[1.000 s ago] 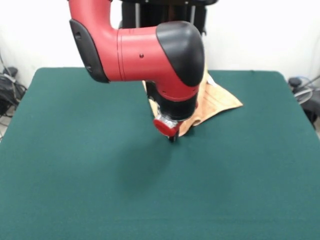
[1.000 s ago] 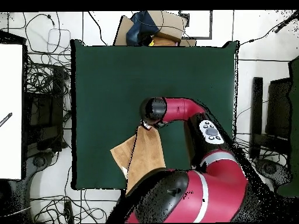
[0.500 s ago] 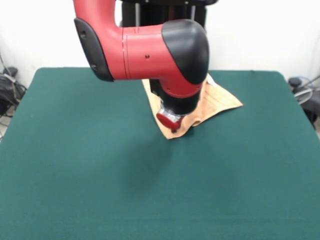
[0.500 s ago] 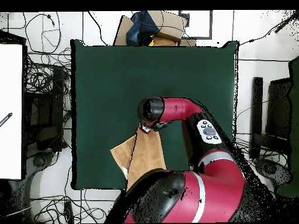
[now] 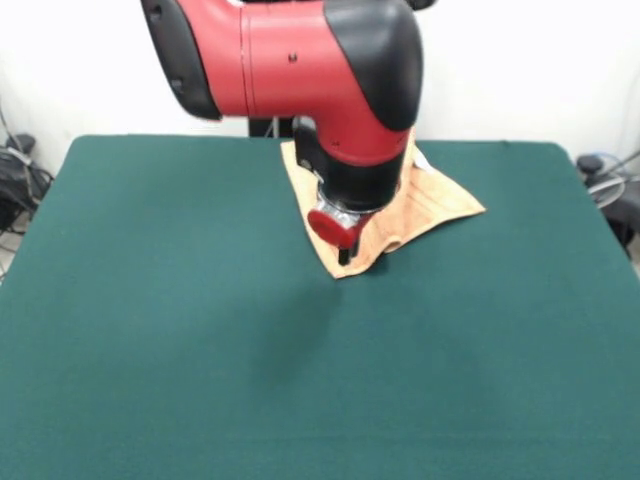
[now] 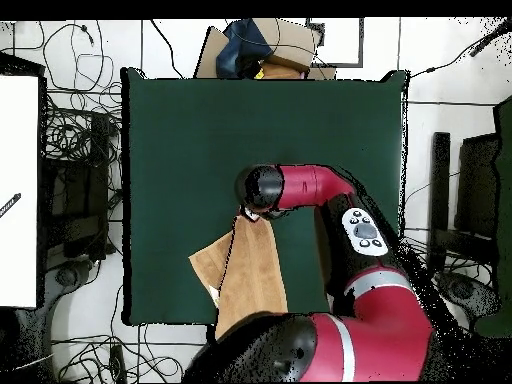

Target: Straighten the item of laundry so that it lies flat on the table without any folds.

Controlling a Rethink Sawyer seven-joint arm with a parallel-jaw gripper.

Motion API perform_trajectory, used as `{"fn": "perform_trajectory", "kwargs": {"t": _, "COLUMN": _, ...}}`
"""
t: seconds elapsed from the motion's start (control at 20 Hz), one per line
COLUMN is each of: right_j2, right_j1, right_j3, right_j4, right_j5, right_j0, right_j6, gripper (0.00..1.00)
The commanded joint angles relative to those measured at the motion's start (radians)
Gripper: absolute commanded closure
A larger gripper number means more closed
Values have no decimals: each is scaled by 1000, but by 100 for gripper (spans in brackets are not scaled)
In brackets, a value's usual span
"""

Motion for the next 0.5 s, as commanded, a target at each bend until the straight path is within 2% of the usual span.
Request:
{"fn": "perform_trajectory", "kwargs": {"t": 0.05, "right_j2": -53, "right_j1": -58, "right_j3": 102, "right_j4": -32, "right_j5": -117, "right_j0": 21, "right_j6": 227, "gripper": 100}}
{"fn": "perform_trajectory", "kwargs": {"t": 0.5, "right_j2": -80, "right_j1": -26, "right_j3": 73, "right_j4": 6, "right_j5": -82, "right_j0": 51, "right_j6": 244, "gripper": 100}}
